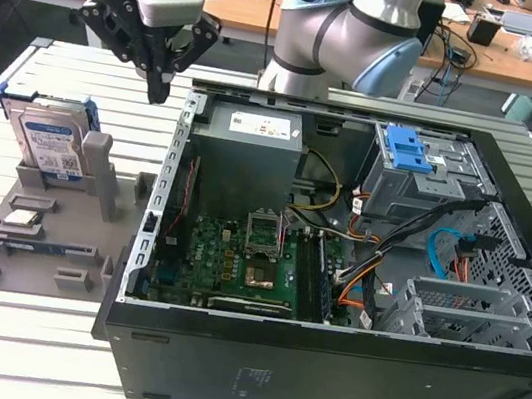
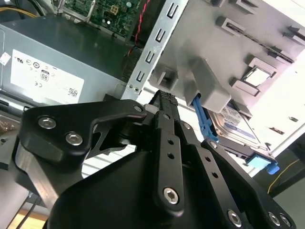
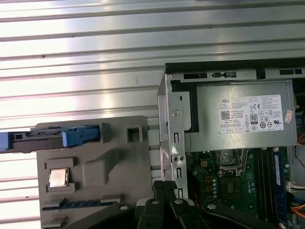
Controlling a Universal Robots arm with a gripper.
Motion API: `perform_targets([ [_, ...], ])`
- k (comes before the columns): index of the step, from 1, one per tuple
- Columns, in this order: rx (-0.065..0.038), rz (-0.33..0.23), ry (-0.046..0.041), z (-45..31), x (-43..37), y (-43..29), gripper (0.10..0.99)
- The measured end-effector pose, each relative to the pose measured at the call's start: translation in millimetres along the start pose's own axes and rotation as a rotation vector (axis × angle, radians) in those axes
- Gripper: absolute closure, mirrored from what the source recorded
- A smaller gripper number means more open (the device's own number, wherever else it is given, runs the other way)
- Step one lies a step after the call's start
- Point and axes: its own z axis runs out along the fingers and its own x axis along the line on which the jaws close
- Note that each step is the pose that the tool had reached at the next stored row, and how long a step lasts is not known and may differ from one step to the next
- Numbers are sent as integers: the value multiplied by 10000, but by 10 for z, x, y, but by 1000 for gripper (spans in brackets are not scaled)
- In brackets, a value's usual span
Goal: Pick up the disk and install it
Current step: 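Reach for the disk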
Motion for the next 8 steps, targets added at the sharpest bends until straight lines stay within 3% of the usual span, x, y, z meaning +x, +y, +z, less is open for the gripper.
perform_targets([
  [8,0,-1,-1,-6,236,-18,980],
])
